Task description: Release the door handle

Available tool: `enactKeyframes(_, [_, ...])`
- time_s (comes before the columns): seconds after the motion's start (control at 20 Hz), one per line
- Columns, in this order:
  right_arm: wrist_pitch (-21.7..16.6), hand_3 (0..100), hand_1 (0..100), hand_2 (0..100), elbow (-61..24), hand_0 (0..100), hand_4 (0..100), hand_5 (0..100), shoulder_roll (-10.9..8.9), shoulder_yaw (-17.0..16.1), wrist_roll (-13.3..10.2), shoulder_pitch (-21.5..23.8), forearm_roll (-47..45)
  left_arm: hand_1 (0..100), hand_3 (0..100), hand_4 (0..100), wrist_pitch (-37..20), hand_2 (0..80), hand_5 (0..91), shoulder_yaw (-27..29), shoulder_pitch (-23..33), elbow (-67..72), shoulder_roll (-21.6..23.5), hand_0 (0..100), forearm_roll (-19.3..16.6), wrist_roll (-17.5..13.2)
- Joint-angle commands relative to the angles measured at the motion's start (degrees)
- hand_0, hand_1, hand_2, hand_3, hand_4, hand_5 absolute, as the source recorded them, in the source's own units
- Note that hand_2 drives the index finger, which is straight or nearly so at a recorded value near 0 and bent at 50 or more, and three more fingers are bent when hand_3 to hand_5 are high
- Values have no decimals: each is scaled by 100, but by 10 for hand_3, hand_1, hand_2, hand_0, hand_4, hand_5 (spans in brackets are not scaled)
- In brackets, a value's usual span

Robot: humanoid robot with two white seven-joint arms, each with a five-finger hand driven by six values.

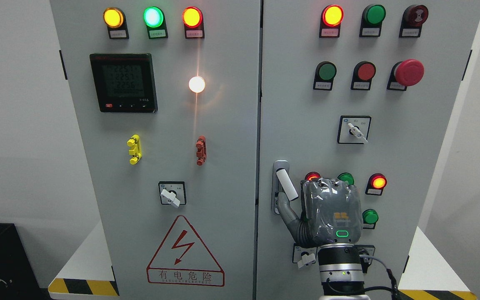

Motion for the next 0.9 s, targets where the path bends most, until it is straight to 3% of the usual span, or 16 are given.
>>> enactKeyframes(0.0, [-3, 1000, 434, 954, -22, 543, 1000, 1000, -16, 5, 47, 12, 20, 556, 0, 0, -4, 0, 0, 0, 97, 0, 0, 120, -5, 2])
enactKeyframes(0.85, [-3, 1000, 457, 952, -48, 508, 1000, 1000, -33, 5, 12, -5, 38, 556, 0, 0, -4, 0, 0, 0, 97, 0, 0, 120, 4, 2])
